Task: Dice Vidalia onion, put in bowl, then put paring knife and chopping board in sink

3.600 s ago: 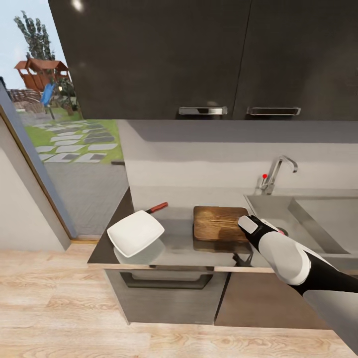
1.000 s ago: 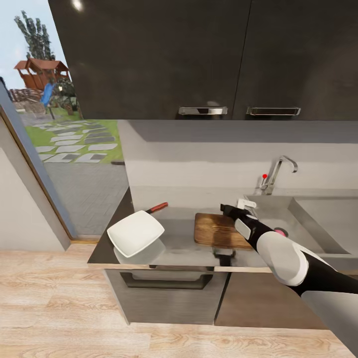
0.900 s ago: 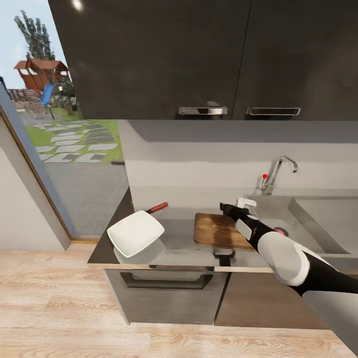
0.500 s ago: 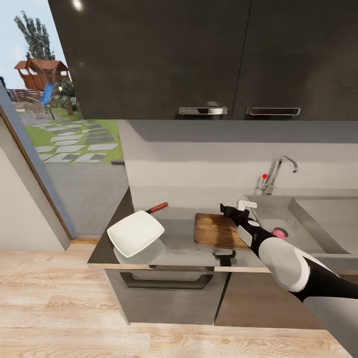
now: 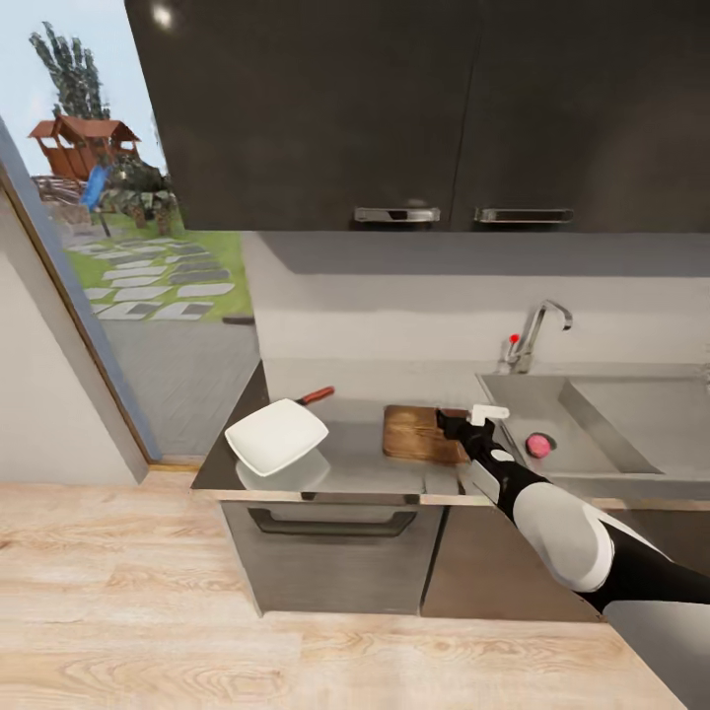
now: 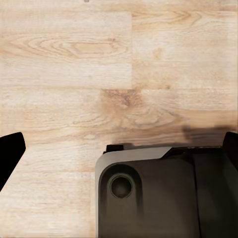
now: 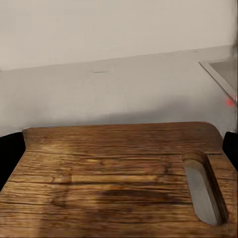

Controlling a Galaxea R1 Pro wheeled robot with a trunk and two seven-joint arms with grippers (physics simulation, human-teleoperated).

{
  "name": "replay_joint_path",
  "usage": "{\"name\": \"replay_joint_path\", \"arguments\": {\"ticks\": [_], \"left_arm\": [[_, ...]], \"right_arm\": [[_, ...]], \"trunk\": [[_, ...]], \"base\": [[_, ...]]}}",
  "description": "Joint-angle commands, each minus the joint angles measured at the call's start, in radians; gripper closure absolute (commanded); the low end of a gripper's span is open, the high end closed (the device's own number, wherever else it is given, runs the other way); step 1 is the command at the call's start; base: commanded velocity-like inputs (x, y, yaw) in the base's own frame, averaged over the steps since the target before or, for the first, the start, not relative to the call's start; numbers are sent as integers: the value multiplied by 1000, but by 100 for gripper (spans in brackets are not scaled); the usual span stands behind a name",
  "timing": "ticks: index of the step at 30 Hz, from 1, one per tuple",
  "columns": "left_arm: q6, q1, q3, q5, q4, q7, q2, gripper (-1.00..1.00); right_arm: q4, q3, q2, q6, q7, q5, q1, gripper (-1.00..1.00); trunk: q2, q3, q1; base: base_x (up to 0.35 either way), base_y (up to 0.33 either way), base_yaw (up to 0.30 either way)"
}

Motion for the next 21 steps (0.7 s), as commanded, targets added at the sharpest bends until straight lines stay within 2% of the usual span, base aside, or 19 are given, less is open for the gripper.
{"name": "replay_joint_path", "arguments": {"ticks": [1,9,17,21], "left_arm": [[-1,0,-2,0,-1,0,0,-100],[-1,0,-2,0,-1,0,0,-100],[-1,0,-2,1,-1,0,0,-100],[-1,0,-2,1,-2,0,0,-100]], "right_arm": [[1,-9,0,-4,5,4,-1,-100],[1,-9,1,-6,5,5,1,-100],[2,-8,4,-58,6,5,2,-100],[7,-8,4,-92,19,5,3,-100]], "trunk": [[-2,-2,0],[-2,-2,0],[-2,-2,0],[-2,-2,0]], "base": [[-341,0,0],[-344,0,0],[-341,-7,0],[-206,-100,0]]}}
